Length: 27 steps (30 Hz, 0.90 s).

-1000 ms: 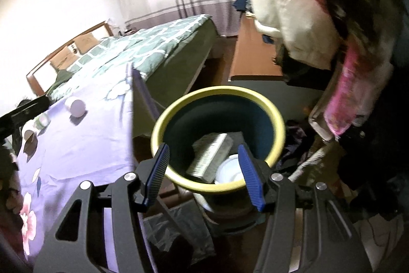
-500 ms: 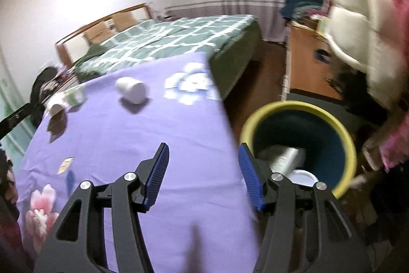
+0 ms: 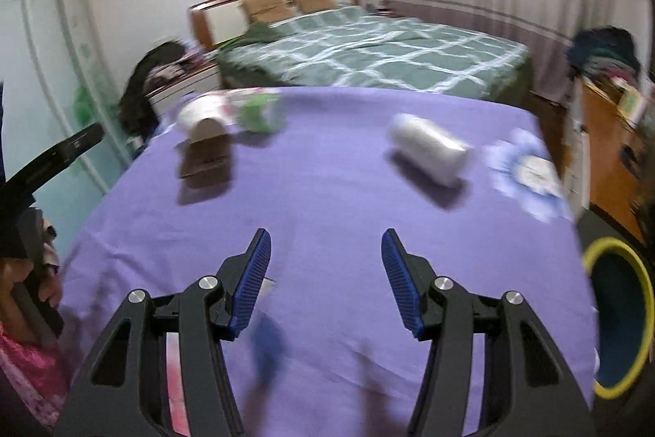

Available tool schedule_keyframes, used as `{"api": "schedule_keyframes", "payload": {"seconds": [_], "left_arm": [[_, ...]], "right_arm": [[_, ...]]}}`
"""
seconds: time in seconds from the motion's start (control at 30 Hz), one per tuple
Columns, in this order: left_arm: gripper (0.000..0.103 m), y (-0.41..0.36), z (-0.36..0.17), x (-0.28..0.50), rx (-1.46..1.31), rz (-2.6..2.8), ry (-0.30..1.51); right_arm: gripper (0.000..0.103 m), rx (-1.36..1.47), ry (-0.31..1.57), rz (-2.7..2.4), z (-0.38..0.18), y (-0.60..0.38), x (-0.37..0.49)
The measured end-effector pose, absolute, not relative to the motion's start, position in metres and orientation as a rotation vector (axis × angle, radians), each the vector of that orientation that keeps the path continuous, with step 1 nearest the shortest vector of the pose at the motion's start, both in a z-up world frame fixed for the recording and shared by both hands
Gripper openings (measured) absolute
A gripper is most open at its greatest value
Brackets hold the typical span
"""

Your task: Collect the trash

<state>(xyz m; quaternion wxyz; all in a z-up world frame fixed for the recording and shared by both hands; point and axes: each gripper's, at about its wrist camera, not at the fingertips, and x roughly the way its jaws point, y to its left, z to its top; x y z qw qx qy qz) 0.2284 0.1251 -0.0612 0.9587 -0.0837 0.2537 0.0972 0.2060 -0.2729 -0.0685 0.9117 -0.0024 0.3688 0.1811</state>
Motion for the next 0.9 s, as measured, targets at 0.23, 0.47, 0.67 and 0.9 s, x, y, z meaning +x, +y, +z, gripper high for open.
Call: {"api": "schedule_keyframes", "payload": {"seconds": [0.23, 0.47, 0.67, 0.9], "left_arm": [[0.098, 0.139, -0.064, 0.221, -0.209, 0.251, 0.489], [0.098, 0.155, -0.064, 0.213, -0.284, 0.292, 0.481], [0.098, 0.15, -0.068, 0.215, -0.277, 0.278, 0.499], [0.098, 0.145, -0.07, 0.218, -0.272, 0.257, 0.512]], "right_arm": [[0.069, -0.061, 0.765, 0.543, -0.069, -0.193, 0.229], [0.083, -0.137, 0.807, 0.595, -0.083, -0.133, 0.273], [0.084, -0.176, 0.856, 0.572, -0.099, -0.101, 0.313], [0.066, -0.223, 0.892, 0.541, -0.107, -0.093, 0.322]]}}
